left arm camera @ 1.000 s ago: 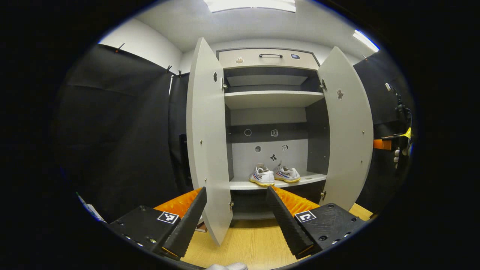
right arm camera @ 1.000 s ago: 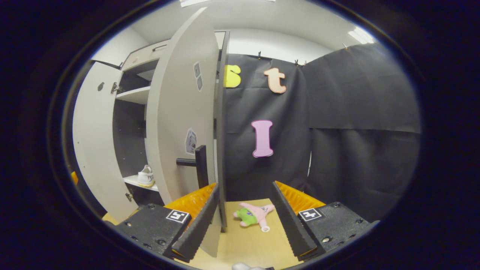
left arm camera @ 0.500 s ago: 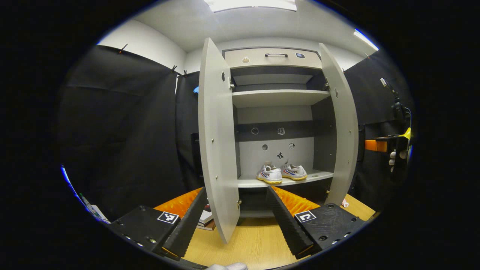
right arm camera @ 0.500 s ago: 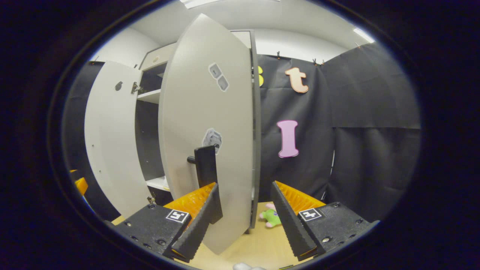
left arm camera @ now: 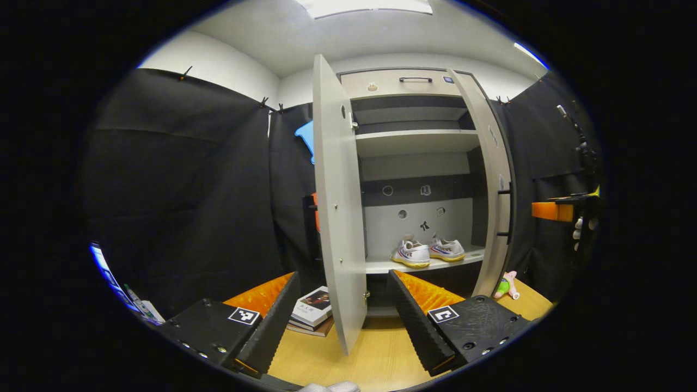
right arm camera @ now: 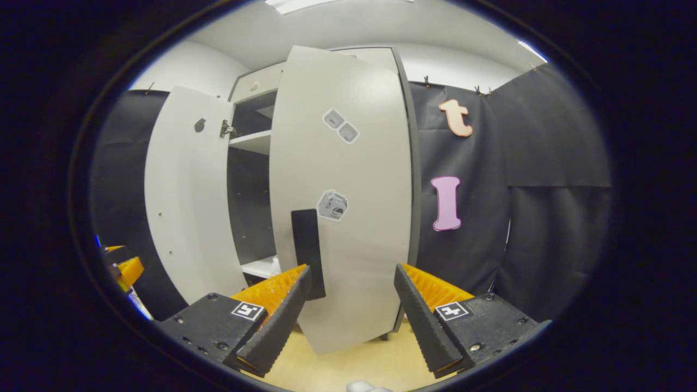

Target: Grab one shoe with the right hand and put it into the shoe cabinet, grab the other shoe with the left hand and put it into the shoe cabinet; then close the right door with the right hand and the left door with the left hand.

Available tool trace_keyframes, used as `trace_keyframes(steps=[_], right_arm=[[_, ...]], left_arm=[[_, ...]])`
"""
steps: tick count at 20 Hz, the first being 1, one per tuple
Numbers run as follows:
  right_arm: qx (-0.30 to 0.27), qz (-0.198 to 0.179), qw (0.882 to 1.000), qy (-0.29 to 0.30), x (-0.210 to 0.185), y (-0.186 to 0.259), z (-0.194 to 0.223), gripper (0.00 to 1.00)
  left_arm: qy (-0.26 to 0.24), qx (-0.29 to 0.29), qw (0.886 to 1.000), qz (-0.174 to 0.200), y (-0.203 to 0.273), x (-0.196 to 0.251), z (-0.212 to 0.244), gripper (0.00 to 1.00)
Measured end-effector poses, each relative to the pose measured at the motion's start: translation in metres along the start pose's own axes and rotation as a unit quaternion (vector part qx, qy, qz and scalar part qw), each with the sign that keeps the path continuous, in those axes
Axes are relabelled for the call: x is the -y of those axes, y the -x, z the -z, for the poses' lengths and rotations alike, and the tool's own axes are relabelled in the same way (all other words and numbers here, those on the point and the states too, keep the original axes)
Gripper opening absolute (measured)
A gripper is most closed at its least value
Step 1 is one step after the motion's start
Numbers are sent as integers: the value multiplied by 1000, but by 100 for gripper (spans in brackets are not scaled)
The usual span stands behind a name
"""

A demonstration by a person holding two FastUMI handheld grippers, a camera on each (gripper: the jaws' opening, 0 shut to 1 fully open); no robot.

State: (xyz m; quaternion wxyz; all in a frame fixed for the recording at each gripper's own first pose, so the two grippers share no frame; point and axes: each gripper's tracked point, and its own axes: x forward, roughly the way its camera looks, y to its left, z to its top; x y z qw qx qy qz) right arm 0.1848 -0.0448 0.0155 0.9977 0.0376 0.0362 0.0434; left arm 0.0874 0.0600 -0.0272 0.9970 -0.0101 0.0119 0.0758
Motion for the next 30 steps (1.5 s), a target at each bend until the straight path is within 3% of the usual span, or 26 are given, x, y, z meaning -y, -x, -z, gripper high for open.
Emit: trace_keyframes(steps=[8,16,23,30], right_arm=[[-23,-17,1000,-1,-17,39,25,99],[-49,2,999,-10,-24,77,54,99],[-57,-1,998,-7,-46,91,64,99],[-47,-16,999,-6,-65,90,54,99]], left_arm=[[-28,29,994,-100,-66,-98,-18,96],[-29,12,997,-71,-127,-104,-5,96],[-8,15,1000,-27,-132,-93,-3,89],[11,13,1000,-25,-130,-88,-3,87]])
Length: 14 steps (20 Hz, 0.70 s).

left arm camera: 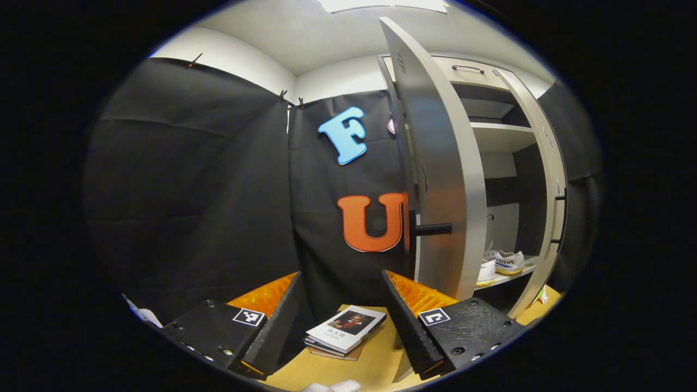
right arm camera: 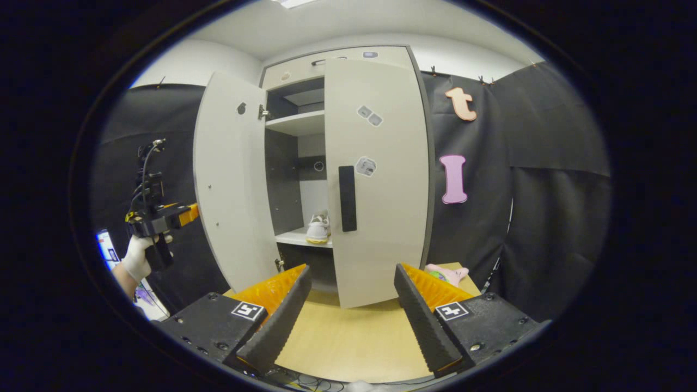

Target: Grab one shoe with the right hand and put it into the shoe cabinet, grab the other shoe with the left hand and put it into the shoe cabinet; then close the right door with the right hand and the left door with the left hand.

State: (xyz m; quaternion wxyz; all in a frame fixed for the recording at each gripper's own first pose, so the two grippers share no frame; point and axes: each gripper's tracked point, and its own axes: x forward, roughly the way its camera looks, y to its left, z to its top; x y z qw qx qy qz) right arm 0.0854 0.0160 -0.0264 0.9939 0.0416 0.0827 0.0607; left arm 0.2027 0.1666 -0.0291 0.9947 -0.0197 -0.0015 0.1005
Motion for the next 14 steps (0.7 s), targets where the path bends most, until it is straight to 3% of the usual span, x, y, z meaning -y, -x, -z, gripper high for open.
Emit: trace_keyframes(steps=[7,14], right_arm=[[4,-4,1000,2,-7,-1,-3,99],[6,10,1000,4,1,4,-7,99]], left_arm=[[-12,10,998,61,11,49,-5,87],[-13,11,990,142,7,136,-13,87]])
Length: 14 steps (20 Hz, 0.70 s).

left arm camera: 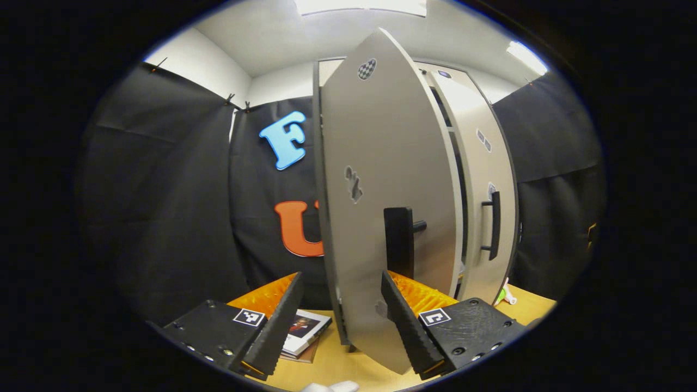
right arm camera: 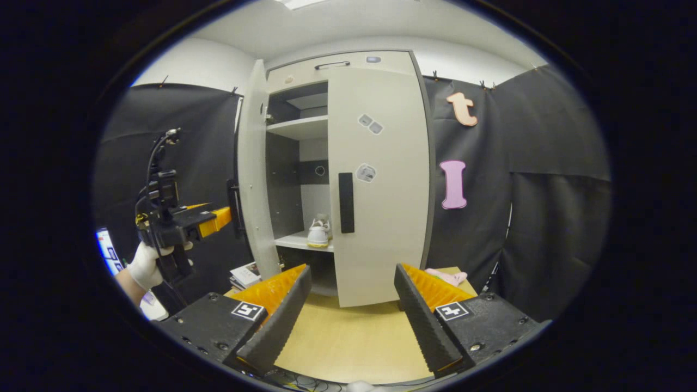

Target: Grab one shoe with the right hand and put it into the shoe cabinet, grab the other shoe with the left hand and put it into the shoe cabinet; then close the right door with the right hand and the left door with the left hand.

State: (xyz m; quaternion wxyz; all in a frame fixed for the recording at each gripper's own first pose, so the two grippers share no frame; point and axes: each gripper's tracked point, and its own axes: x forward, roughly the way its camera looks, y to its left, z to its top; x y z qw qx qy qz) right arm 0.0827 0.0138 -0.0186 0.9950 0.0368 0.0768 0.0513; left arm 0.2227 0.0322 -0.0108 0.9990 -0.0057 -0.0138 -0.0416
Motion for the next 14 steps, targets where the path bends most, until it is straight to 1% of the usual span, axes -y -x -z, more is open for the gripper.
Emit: trace_keyframes(steps=[1,2,3,4,5,6,11,12,13,14], right_arm=[[2,5,1000,-1,2,2,-1,99],[3,8,1000,-2,7,4,-2,99],[3,11,1000,-2,12,4,-2,99],[4,17,1000,-2,16,4,-2,99],[6,23,1000,-1,19,5,-3,99],[9,29,1000,0,21,6,-5,99],[13,30,999,-3,20,5,-8,99],[15,32,999,-2,20,5,-10,99],[18,34,999,-1,20,5,-12,99],[22,34,999,-2,19,5,-15,99]], left_arm=[[0,-3,1000,-2,-2,4,1,88],[9,-3,1000,-3,-6,10,-1,100],[18,0,1000,3,-7,17,-4,96],[22,1,1000,2,-8,22,-7,96],[20,2,1000,0,-7,22,-9,89],[16,3,1000,0,-6,21,-9,96],[9,-6,1000,1,5,23,-9,96],[10,-6,1000,0,9,25,-12,100],[9,-7,1000,0,15,27,-15,100],[9,-4,1000,-1,22,28,-18,96]])
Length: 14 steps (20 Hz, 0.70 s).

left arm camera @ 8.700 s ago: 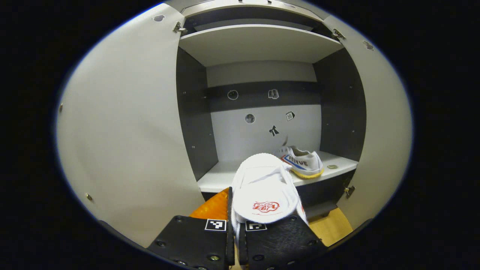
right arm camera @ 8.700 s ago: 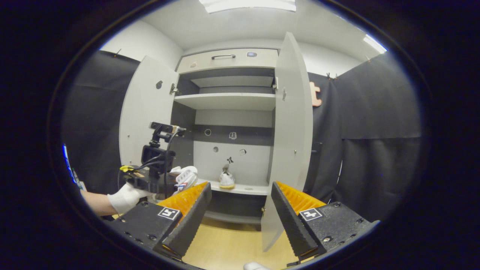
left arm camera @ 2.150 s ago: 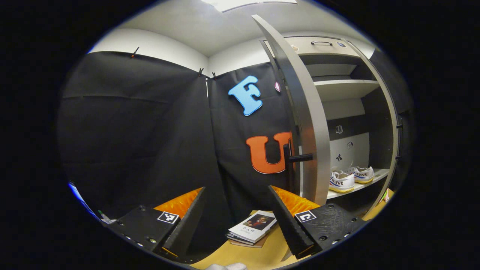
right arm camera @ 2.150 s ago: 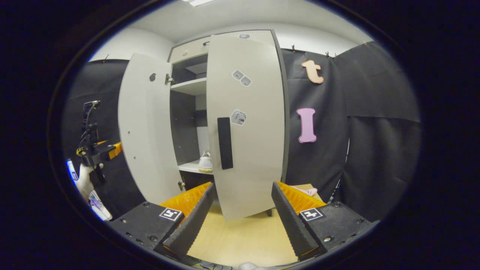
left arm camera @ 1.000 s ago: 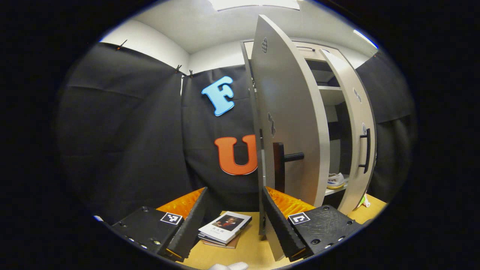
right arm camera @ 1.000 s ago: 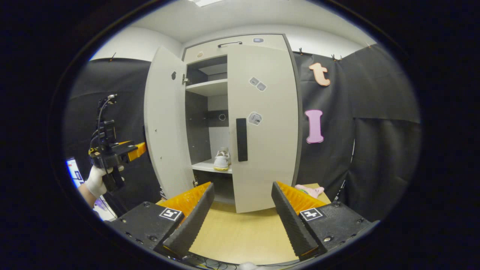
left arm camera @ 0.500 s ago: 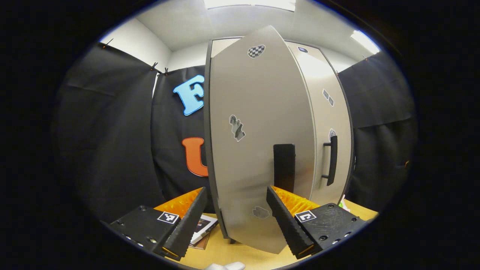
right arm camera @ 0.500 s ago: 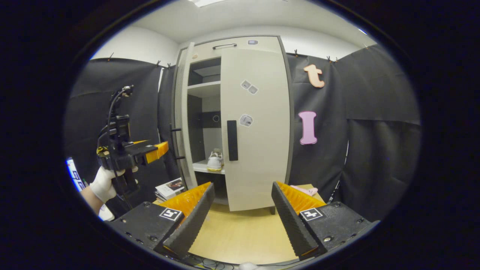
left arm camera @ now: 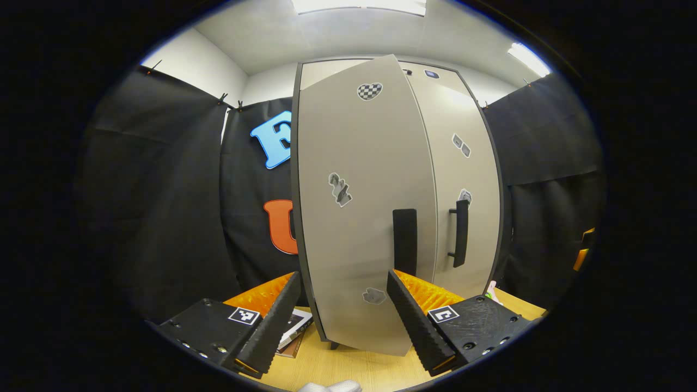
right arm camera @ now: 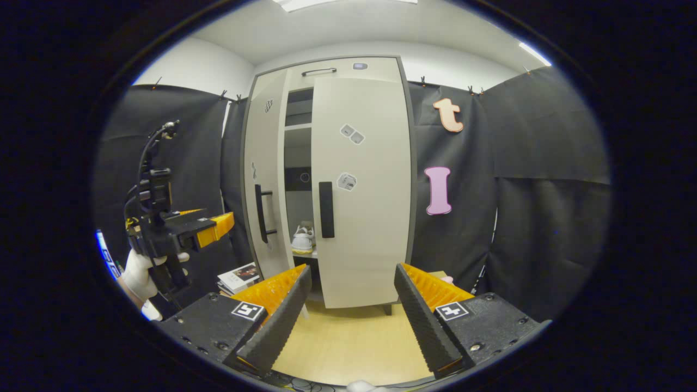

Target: Grab one shoe with the right hand and put it into the shoe cabinet, grab the other shoe with the left hand and put it into the shoe cabinet; then close the right door with the right hand and the left door with the left hand.

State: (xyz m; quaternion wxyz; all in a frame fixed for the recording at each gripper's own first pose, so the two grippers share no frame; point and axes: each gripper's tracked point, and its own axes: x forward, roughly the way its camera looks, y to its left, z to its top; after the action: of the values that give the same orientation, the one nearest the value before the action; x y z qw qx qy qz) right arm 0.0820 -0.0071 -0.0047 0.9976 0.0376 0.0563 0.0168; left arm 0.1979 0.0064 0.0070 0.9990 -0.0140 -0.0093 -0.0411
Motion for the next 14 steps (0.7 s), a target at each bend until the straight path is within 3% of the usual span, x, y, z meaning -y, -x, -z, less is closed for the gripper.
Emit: trace_keyframes(steps=[14], right_arm=[[34,33,999,5,-4,25,-11,99]], left_arm=[[5,-18,999,-41,112,-24,14,96]])
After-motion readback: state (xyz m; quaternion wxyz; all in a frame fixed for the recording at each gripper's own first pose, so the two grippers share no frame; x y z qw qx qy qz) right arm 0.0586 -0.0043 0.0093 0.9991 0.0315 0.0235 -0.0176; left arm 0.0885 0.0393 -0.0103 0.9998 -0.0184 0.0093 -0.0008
